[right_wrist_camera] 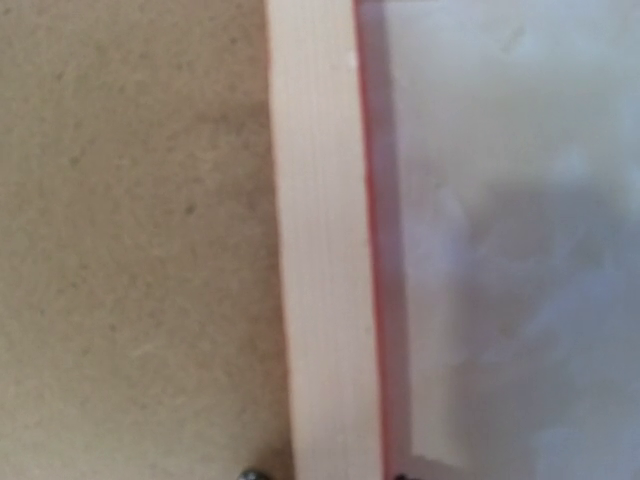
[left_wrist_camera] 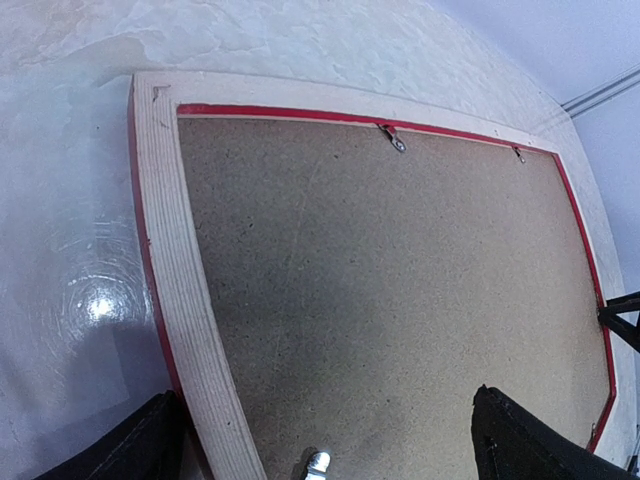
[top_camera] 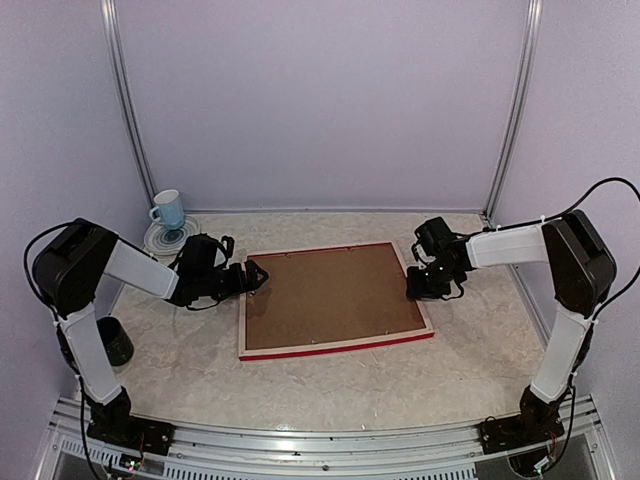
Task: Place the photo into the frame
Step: Press the fastener onto the backboard.
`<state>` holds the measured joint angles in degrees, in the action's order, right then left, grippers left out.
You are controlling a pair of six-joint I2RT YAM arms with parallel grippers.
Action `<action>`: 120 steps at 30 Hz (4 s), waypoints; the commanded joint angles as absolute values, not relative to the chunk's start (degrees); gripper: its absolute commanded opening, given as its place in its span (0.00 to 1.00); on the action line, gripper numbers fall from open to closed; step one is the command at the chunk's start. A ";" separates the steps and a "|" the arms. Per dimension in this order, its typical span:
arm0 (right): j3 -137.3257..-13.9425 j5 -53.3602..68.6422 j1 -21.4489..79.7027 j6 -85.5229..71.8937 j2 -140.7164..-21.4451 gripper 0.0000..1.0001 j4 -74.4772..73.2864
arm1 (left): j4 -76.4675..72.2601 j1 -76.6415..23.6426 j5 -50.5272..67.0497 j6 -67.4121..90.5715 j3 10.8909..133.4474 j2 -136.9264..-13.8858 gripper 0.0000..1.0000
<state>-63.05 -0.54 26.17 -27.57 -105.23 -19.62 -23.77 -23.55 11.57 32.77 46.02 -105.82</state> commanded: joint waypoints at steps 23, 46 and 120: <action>-64.47 -0.88 25.84 -25.49 -106.36 0.30 -21.71 | -21.18 -22.89 13.33 34.01 45.97 -108.62 0.99; -66.19 -2.78 25.84 -22.91 -107.02 0.39 -25.18 | -21.26 -22.78 13.71 34.36 45.86 -108.52 0.99; -54.57 -0.43 26.46 -22.84 -96.51 0.69 -16.88 | 2.02 -27.98 -5.61 27.20 52.08 -103.77 0.88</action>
